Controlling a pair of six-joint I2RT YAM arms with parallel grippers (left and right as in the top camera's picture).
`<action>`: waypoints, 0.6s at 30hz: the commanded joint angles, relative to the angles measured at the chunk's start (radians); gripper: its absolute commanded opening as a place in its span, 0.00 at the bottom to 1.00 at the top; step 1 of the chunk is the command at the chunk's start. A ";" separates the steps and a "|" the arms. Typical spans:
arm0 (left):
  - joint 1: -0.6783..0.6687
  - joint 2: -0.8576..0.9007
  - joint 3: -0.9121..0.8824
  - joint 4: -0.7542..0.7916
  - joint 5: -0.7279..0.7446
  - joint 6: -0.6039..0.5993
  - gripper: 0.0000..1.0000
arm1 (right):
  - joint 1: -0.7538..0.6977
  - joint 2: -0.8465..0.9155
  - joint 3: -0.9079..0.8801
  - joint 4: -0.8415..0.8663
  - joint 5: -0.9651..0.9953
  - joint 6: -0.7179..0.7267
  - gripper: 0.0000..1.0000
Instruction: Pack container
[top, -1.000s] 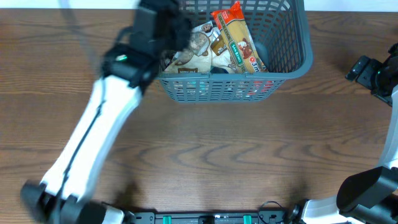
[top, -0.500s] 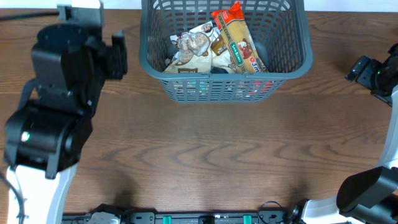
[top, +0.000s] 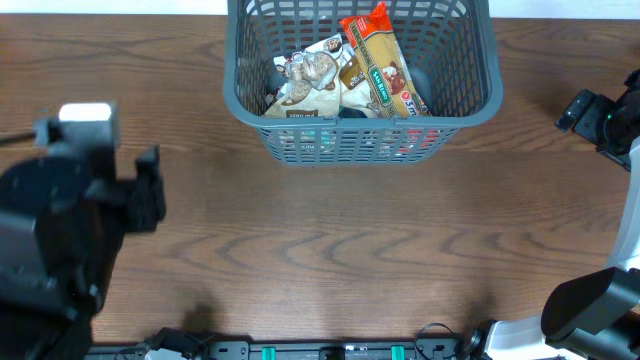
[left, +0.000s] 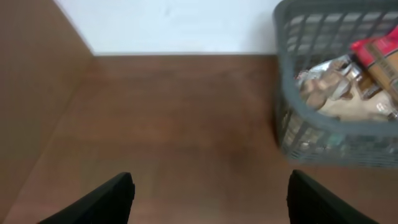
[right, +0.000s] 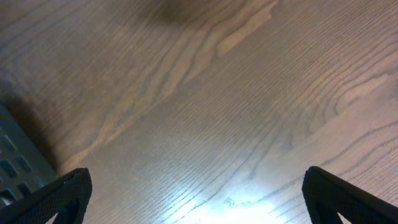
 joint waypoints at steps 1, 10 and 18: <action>0.005 -0.004 0.002 -0.078 -0.065 -0.104 0.71 | 0.000 -0.004 -0.001 -0.002 0.003 0.011 0.99; 0.005 -0.058 -0.115 -0.187 -0.065 -0.271 0.71 | -0.001 -0.004 -0.001 -0.002 0.003 0.011 0.99; 0.005 -0.247 -0.241 -0.202 -0.019 -0.426 0.71 | 0.000 -0.004 -0.001 -0.002 0.003 0.011 0.99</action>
